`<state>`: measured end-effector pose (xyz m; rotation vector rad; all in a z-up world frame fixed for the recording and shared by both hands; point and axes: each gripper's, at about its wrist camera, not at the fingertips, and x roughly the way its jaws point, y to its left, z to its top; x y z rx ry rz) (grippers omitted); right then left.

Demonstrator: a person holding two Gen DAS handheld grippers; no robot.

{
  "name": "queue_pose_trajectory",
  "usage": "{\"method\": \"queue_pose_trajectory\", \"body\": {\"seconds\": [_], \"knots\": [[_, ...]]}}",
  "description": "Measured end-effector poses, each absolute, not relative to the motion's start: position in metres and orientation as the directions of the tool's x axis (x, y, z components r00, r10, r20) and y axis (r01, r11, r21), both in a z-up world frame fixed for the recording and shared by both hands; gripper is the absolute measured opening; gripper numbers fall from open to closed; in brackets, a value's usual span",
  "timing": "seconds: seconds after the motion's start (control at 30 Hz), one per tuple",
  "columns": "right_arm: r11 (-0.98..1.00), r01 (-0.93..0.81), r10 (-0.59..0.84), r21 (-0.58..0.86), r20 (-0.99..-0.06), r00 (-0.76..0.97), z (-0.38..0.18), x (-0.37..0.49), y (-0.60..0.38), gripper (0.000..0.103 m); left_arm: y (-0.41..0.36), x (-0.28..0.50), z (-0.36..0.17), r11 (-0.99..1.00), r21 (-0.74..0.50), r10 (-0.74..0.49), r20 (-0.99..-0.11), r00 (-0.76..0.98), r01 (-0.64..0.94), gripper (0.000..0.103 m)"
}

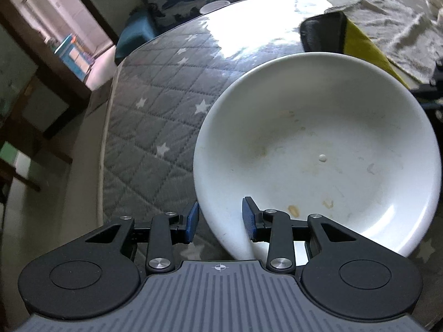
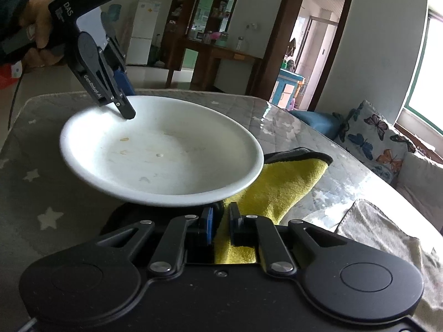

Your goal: Clean bowl

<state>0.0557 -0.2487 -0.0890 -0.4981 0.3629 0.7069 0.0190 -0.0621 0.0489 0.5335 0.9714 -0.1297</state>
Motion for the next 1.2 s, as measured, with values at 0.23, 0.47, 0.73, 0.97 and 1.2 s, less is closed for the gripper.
{"method": "queue_pose_trajectory", "body": {"seconds": [0.23, 0.47, 0.73, 0.97, 1.2], "knots": [[0.656, -0.681, 0.512, -0.326, -0.471, 0.718, -0.091, 0.070, -0.250, 0.012, -0.065, 0.033, 0.048, 0.848, 0.392, 0.133, -0.809, 0.573, 0.356, 0.032], [0.658, -0.678, 0.503, -0.328, -0.478, 0.720, -0.090, 0.077, -0.249, 0.012, -0.063, 0.037, 0.050, 0.875, 0.363, 0.129, -0.813, 0.567, 0.321, 0.033], [0.720, -0.616, 0.459, -0.321, -0.445, 0.769, -0.086, 0.076, -0.255, 0.047, -0.048, 0.016, 0.067, 0.920, 0.327, 0.144, -0.794, 0.591, 0.215, 0.036], [0.749, -0.639, 0.490, -0.175, -0.503, 0.712, -0.086, 0.097, -0.263, 0.048, -0.039, 0.000, 0.073, 0.939, 0.295, 0.140, -0.795, 0.590, 0.175, 0.041], [0.754, -0.654, 0.528, -0.065, -0.533, 0.661, -0.085, 0.112, -0.274, 0.048, -0.034, -0.011, 0.075, 0.962, 0.236, 0.117, -0.816, 0.566, 0.141, 0.042]]}}
